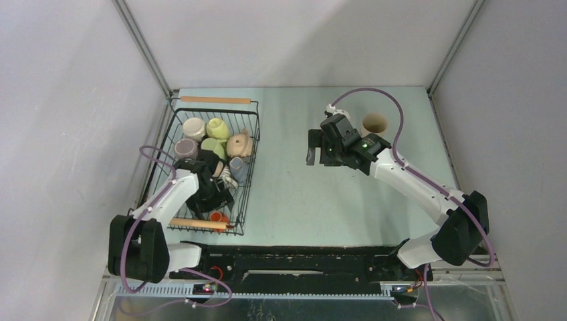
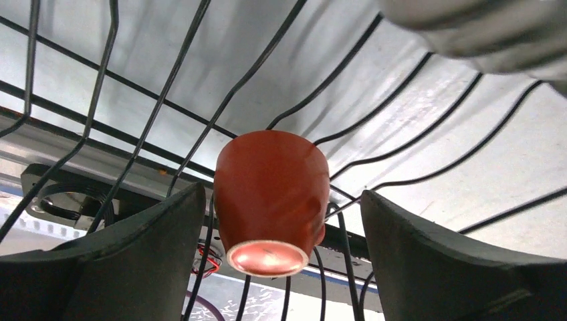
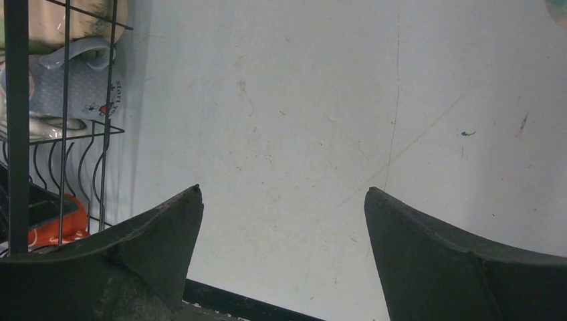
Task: Unload the cups from the dish rack
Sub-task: Unload the cup from the dish rack.
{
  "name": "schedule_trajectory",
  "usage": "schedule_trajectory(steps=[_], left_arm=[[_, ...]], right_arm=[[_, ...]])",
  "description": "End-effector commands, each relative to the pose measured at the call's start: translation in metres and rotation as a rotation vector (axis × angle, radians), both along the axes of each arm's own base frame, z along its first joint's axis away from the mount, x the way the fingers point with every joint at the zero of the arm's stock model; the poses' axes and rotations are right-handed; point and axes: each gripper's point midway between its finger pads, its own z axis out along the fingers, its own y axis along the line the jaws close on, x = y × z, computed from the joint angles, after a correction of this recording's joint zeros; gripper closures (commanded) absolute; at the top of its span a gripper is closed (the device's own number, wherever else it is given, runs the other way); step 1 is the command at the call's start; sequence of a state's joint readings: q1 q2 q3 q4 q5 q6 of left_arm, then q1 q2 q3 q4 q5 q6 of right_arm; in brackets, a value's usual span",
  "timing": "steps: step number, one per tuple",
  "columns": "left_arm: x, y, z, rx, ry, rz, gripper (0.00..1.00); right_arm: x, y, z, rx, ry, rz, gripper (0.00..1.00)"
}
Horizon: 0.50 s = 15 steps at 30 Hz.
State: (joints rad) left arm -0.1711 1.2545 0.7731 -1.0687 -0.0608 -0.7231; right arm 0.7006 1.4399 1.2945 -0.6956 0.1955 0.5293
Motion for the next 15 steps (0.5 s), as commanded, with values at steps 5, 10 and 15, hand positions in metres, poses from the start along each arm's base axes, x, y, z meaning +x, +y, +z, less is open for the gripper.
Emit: schedule_trajectory(steps=[5, 10, 15], left_arm=[[0.006, -0.001, 0.024, 0.012, -0.045, -0.069, 0.07], [0.007, -0.006, 0.024, 0.035, -0.030, -0.106, 0.08], [0.006, -0.011, 0.021, 0.041, -0.011, -0.142, 0.15]], right_arm=[[0.006, 0.007, 0.007, 0.039, -0.029, 0.009, 0.03], [0.007, 0.009, 0.008, 0.044, -0.035, 0.022, 0.03], [0.008, 0.007, 0.007, 0.042, -0.030, 0.018, 0.03]])
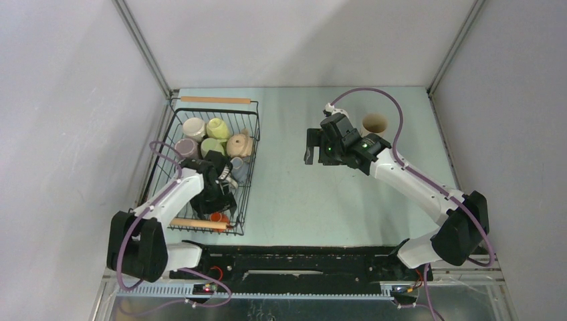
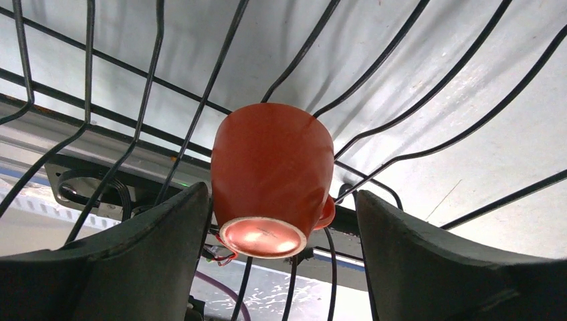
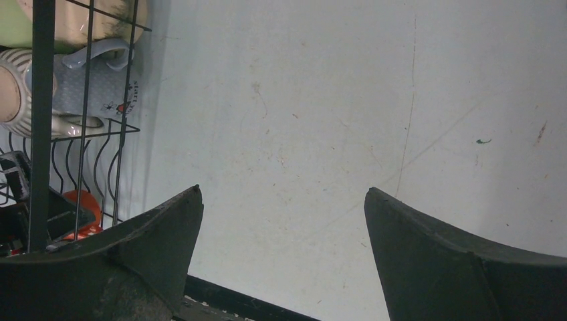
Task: Unload the cups from the dish rack
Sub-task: Unload the cup from the dish rack.
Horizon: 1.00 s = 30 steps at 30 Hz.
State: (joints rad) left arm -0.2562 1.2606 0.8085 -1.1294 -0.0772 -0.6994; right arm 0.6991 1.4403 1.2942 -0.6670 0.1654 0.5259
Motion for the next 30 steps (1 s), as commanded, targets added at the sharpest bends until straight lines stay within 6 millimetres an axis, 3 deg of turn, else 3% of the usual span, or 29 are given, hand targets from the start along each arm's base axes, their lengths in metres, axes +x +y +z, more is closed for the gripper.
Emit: schedule_trajectory(steps=[1, 9, 16, 24, 30], left_arm=[[0.013, -0.003, 0.012, 0.017, -0.033, -0.042, 0.16], [0.011, -0.009, 0.008, 0.010, -0.007, -0.093, 0.31], [0.015, -0.004, 0.007, 0.040, -0.017, -0.108, 0.55], [0.048, 0.000, 0.018, 0.086, -0.105, -0.123, 0.60], [0.060, -0.001, 0.007, 0.084, -0.096, -0.148, 0.63]], right_arm=[[0.007, -0.001, 0.003, 0.009, -0.021, -0.005, 0.03], [0.008, -0.001, 0.000, 0.006, -0.015, -0.003, 0.04], [0.008, 0.000, 0.000, 0.008, -0.013, 0.000, 0.04], [0.006, 0.000, -0.001, 0.009, -0.008, 0.005, 0.04], [0.008, 0.003, -0.004, 0.008, -0.001, 0.011, 0.04]])
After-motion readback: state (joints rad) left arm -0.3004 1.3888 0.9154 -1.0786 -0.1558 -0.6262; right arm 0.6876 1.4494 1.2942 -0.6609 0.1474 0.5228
